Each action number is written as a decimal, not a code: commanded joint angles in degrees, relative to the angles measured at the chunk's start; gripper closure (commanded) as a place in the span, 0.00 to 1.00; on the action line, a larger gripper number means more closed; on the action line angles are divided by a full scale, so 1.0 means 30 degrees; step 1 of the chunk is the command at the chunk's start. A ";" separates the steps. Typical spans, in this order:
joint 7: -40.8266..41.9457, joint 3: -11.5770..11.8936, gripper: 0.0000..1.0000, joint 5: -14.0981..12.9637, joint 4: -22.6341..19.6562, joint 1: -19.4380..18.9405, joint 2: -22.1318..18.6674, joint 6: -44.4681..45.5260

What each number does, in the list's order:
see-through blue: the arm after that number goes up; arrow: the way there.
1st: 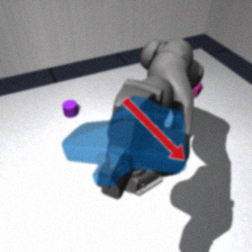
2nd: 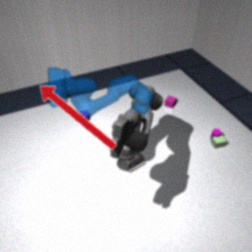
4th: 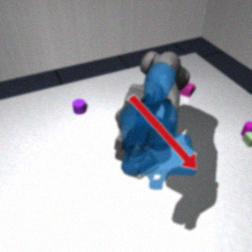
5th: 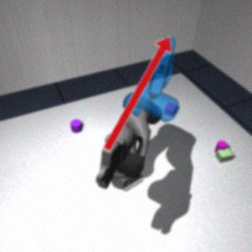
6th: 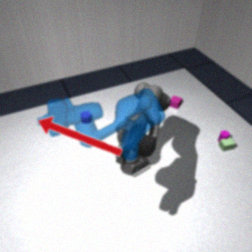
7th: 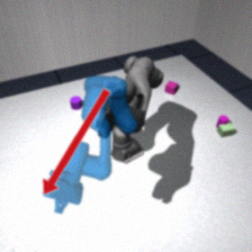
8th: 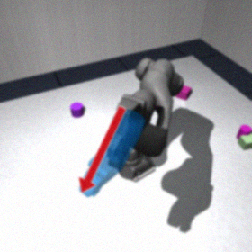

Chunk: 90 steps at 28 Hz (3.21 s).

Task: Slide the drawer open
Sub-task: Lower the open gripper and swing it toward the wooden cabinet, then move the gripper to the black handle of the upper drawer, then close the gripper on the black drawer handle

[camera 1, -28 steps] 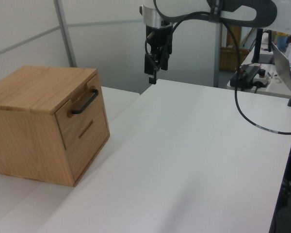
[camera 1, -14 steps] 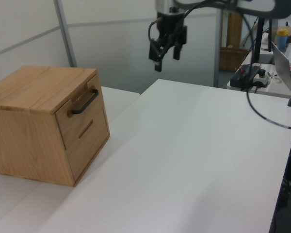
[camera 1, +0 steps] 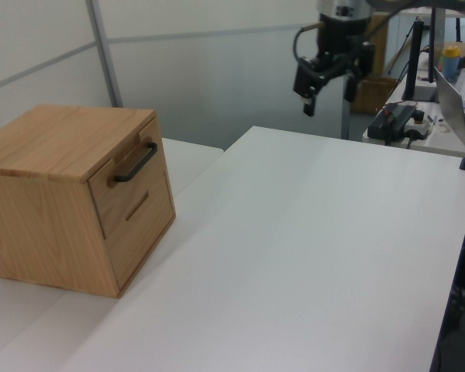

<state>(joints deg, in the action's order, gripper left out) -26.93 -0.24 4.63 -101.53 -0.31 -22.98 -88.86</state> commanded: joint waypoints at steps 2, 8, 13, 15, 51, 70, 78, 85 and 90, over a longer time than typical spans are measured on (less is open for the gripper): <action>-0.3263 -0.0125 0.00 -0.0195 -0.4650 -0.0217 -0.2680 -0.3043; -0.6926 -0.0184 0.00 -0.0254 -0.6701 -0.0217 -0.2623 -0.6205; -1.0120 -0.0184 0.00 -0.0400 -0.8781 -0.0217 -0.2536 -1.0891; -1.0853 -0.0184 0.00 -0.0400 -0.9397 -0.0217 -0.2419 -1.2385; -1.7332 -0.1648 0.00 -0.2744 0.2374 -0.0071 1.4337 -2.6455; -1.5868 -0.1824 0.82 -0.2393 0.4487 0.0017 1.6127 -2.6426; -1.5632 -0.1824 0.96 -0.1807 0.4340 0.0017 1.6127 -2.6426; -1.5632 -0.1824 1.00 -0.0929 0.4282 -0.0012 1.6156 -2.6426; -1.5545 -0.1824 1.00 -0.0664 0.4165 -0.0012 1.6010 -2.6251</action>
<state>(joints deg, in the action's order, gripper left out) -74.76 -4.98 1.13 -88.77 -0.76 24.92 -167.18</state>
